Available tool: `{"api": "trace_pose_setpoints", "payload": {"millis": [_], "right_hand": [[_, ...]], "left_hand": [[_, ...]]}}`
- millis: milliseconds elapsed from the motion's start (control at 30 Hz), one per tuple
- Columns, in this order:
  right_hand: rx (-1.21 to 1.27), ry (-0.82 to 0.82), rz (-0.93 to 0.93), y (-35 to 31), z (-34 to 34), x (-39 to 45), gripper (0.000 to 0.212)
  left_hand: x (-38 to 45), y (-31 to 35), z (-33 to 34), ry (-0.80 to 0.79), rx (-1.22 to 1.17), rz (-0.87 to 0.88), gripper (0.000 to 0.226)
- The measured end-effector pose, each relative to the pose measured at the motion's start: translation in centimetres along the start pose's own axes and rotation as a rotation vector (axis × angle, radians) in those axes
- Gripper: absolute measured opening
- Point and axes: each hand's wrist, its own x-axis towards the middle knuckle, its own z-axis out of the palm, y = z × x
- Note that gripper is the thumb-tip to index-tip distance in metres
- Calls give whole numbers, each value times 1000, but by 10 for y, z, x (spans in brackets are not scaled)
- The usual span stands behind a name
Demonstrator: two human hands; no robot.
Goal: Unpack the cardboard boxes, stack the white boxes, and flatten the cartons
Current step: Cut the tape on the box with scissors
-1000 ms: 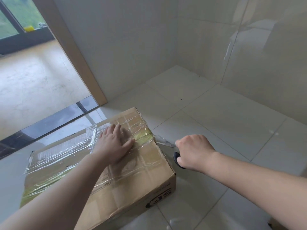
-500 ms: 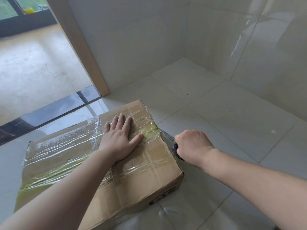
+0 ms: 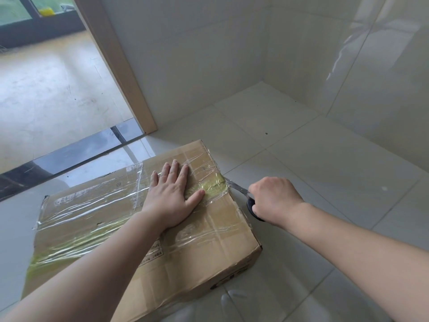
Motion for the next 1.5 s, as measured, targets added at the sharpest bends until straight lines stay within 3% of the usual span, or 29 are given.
{"api": "trace_pose_setpoints", "payload": {"millis": [200,333,500,733,867,1000,1167,1500], "right_hand": [[51,-10,-6,-2,-3,5,8],[49,39,23,-2,0,6,12],[30,111,86,1,4,13,21],[73,64,47,-5,9,14,16],[74,62,57,-4,15,10,33],[56,107,117,4,16,6,20],[33,139,126,8,10,2,24],[63,40,94,-5,3,9,13]], "left_hand": [[25,-14,-11,170,-12,-19,90],[54,-25,-14,69,-15,-199,98],[56,-26,-7,155,-3,-145,89],[52,-24,-8,169,3,-103,89],[47,-19,-8,164,-4,-88,89],[42,-13,-5,177,-8,-65,90],[36,-7,-4,179,0,-36,92],[32,-2,-5,142,23,-48,98]]}}
